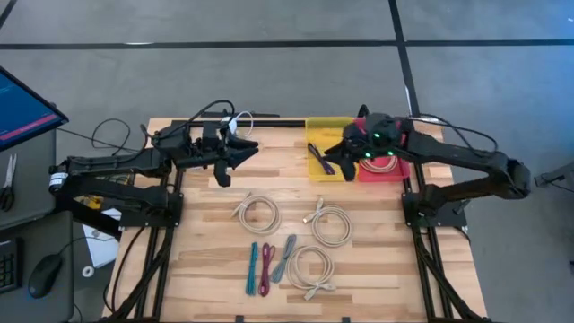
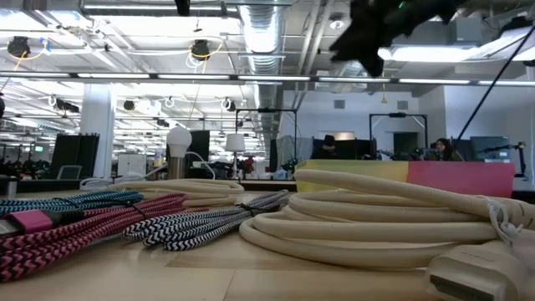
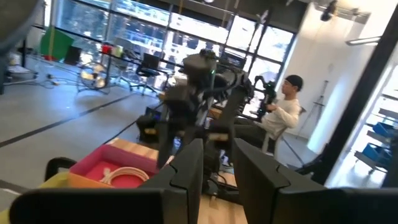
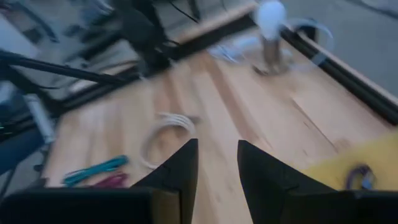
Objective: Pick & Place USB Port
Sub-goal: Put the white HDMI cable into the red bin
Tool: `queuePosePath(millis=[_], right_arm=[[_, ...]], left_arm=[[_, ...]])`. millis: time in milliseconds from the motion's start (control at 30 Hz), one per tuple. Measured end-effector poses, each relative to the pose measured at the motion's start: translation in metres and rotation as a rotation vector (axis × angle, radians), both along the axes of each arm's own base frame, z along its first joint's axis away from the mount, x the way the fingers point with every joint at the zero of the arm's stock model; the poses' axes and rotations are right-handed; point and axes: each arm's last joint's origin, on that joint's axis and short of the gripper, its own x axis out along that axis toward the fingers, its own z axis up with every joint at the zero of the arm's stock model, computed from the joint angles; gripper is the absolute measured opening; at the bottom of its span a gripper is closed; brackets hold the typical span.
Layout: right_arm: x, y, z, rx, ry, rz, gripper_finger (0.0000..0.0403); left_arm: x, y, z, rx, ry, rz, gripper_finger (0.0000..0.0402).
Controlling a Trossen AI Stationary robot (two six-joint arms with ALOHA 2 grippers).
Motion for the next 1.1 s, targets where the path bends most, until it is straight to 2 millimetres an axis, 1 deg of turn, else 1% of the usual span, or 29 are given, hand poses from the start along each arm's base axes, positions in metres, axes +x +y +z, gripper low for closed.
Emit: queuePosePath(millis=[100,233,333,467,600,733,900,1100], right_arm=[[-0.009,0.012,0.012,-0.019,-0.054,0.036,0.0101],[-0.017,0.023,0.021,-0.032,-0.099,0.071,0.0101],[-0.02,0.028,0.025,-0.036,-0.118,0.091,0.0101],[-0.018,0.031,0.027,-0.016,-0.148,0.095,0.0101],[-0.014,0.034,0.022,0.031,-0.109,0.11,0.0101],[-0.017,0.046,0.013,0.066,-0.008,0.172,0.0111],[-0.021,0.065,0.002,0.099,0.128,0.242,0.0142],[-0.027,0.083,-0.007,0.055,0.245,0.314,0.018]], left_arm=[[0.0,-0.001,0.0,0.003,0.0,-0.018,0.0086],[0.0,0.0,0.0,0.004,0.0,-0.018,0.0086],[0.0,0.0,0.0,0.004,-0.001,-0.018,0.0086],[0.0,0.0,0.0,0.001,-0.001,-0.018,0.0086],[0.0,0.0,0.0,0.001,-0.002,-0.018,0.0086],[0.0,0.0,0.0,0.001,-0.002,-0.018,0.0086],[0.0,0.0,0.0,0.001,-0.001,-0.018,0.0086],[0.0,0.0,0.0,0.001,-0.001,-0.018,0.0086]])
